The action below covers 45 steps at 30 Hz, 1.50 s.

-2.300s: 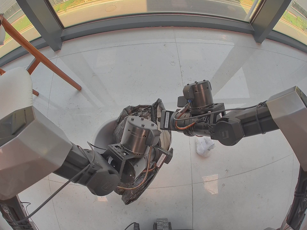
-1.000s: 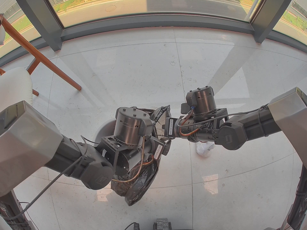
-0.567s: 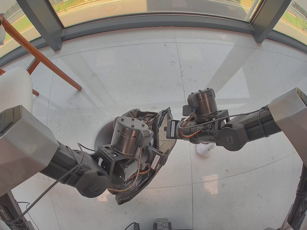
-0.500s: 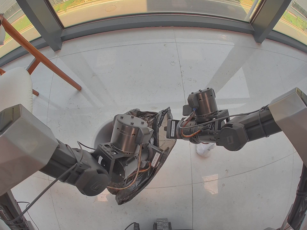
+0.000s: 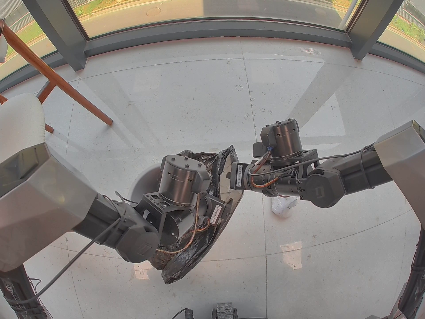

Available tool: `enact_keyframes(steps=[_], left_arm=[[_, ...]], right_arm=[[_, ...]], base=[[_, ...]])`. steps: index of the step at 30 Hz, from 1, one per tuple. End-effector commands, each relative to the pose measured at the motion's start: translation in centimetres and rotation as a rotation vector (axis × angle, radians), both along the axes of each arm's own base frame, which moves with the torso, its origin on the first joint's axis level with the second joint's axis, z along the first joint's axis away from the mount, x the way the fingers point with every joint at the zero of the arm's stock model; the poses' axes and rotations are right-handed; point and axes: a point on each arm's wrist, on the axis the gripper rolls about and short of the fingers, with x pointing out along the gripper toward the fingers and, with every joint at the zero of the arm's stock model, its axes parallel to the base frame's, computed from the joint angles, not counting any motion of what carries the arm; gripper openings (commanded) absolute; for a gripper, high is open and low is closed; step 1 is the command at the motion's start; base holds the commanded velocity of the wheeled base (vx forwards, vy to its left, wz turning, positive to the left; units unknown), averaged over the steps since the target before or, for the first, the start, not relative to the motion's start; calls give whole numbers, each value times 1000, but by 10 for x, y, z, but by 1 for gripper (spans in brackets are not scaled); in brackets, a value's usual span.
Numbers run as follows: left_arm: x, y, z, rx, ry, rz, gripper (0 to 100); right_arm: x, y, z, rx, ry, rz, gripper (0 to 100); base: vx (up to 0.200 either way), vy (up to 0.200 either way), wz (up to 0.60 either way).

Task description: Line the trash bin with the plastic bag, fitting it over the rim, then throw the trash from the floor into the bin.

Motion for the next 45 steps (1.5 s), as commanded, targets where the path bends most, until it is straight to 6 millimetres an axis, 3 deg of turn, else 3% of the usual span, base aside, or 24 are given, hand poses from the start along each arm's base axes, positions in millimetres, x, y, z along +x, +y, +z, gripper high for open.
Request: enact_keyframes(steps=[1, 7, 8, 19, 25, 33, 41, 45], left_arm=[[5, -3, -8, 9, 9, 2, 100], [7, -5, -19, 28, 31, 0, 100], [7, -5, -20, 28, 31, 0, 0], [9, -6, -11, 13, 7, 12, 0], [1, 0, 16, -22, -36, 11, 0], [-2, 44, 61, -42, -60, 93, 0], [-1, 74, 69, -31, -37, 160, 0], [-3, 80, 68, -36, -25, 147, 0]], right_arm=[[-1, 0, 4, 9, -9, 1, 0], [1, 0, 7, 41, -52, -1, 0], [1, 0, 9, 51, -64, -1, 0], [-3, -3, 4, 44, -56, -1, 0], [-7, -6, -6, -1, -45, 16, 0], [-12, -3, -2, -10, -64, 44, 0], [-12, 1, -4, -36, -84, 79, 0], [-12, 4, -3, -35, -103, 90, 0]], base=[[0, 0, 0], [0, 0, 0], [0, 0, 0], [0, 0, 0], [0, 0, 0], [0, 0, 0], [0, 0, 0], [0, 0, 0]])
